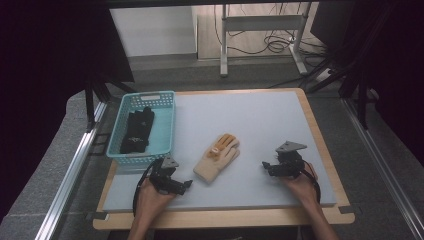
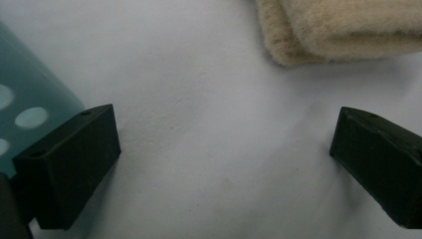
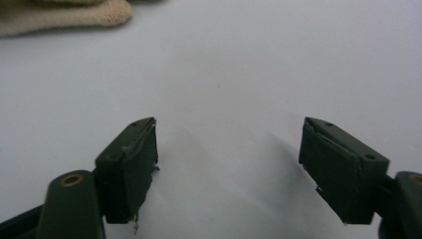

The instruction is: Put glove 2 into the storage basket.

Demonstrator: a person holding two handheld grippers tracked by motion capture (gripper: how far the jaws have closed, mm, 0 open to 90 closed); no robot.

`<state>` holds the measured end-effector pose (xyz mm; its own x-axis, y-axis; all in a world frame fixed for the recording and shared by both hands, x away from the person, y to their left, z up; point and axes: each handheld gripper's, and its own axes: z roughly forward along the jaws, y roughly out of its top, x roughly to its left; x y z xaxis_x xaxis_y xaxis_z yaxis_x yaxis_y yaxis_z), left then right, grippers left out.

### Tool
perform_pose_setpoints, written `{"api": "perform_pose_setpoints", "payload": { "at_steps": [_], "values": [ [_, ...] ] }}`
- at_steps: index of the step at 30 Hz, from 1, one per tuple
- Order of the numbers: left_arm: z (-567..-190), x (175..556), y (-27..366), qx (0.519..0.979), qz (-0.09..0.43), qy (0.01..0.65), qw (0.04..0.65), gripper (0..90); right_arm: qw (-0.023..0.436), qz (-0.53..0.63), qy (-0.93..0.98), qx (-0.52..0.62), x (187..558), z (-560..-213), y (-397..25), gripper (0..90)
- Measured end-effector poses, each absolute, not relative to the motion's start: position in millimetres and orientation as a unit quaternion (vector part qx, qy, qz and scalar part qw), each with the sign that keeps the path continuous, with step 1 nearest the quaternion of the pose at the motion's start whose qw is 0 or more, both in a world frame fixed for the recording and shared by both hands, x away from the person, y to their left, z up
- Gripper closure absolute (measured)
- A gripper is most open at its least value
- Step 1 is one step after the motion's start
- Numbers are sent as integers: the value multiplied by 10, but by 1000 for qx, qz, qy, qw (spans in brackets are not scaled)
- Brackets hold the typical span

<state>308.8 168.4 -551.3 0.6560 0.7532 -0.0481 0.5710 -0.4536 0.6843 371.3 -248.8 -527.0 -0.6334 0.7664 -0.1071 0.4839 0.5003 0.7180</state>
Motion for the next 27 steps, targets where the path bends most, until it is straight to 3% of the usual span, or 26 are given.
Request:
{"api": "perform_pose_setpoints", "payload": {
  "at_steps": [4,27],
  "values": [
    [-5513,3089,1684,842,132,393,345,0,186,351,832,386,3755,-5300,-2543,205],
    [-5445,3046,1620,846,141,383,344,24,192,349,833,383,3748,-5314,-2531,191]
  ]
}}
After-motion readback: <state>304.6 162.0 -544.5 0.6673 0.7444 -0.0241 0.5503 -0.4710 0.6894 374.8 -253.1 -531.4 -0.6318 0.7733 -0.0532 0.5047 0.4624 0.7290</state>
